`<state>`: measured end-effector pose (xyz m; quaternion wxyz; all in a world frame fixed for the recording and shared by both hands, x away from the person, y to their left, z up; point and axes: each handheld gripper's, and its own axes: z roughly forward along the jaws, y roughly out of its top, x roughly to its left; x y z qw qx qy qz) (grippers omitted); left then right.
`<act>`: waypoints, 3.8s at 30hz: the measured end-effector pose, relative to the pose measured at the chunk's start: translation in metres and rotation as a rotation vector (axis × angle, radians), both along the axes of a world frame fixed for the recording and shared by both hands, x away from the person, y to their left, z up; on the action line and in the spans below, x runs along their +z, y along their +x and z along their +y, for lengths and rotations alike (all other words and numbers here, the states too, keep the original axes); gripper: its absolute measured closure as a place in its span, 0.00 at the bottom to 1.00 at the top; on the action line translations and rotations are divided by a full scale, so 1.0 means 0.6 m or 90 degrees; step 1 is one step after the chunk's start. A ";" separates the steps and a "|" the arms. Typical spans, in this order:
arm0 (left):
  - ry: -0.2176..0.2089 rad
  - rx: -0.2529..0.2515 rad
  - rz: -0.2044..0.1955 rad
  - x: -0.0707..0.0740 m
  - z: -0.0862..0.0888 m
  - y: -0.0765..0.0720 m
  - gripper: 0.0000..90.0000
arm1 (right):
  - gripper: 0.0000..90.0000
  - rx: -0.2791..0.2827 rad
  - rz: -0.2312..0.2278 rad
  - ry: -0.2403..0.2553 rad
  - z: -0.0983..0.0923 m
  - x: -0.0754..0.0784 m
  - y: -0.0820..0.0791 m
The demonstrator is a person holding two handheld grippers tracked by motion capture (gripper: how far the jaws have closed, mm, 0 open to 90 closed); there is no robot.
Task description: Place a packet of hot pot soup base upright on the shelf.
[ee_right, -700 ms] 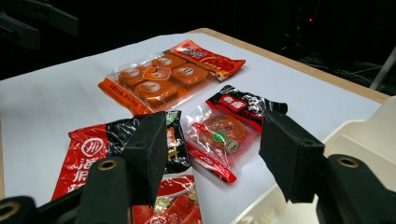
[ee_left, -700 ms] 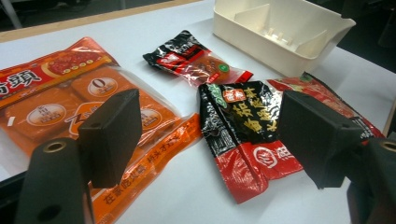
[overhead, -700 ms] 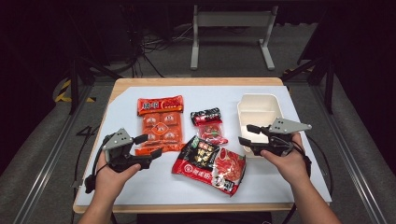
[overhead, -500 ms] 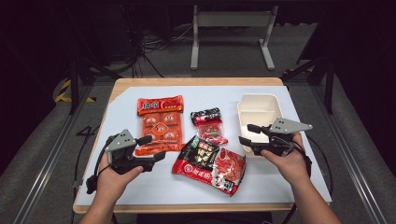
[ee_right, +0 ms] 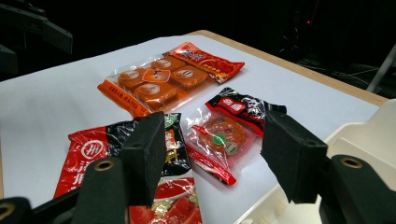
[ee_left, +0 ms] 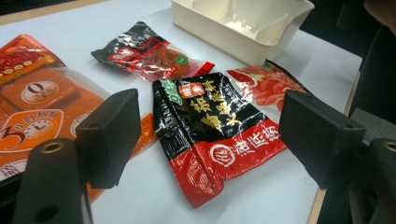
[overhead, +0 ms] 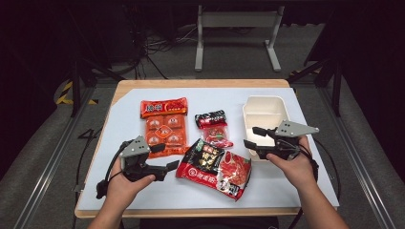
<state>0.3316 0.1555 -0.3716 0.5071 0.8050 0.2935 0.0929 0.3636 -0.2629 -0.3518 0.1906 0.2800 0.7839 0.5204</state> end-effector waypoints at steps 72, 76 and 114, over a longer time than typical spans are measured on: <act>0.014 0.066 0.146 -0.110 -0.095 0.024 0.96 | 0.42 0.014 -0.002 -0.016 0.024 -0.004 -0.008; -0.003 0.070 0.126 -0.094 -0.092 0.022 0.97 | 0.43 0.015 -0.004 -0.011 0.023 0.001 -0.011; 0.031 0.007 -0.196 0.110 -0.088 -0.038 0.98 | 0.48 0.069 -0.043 0.006 0.064 0.064 -0.039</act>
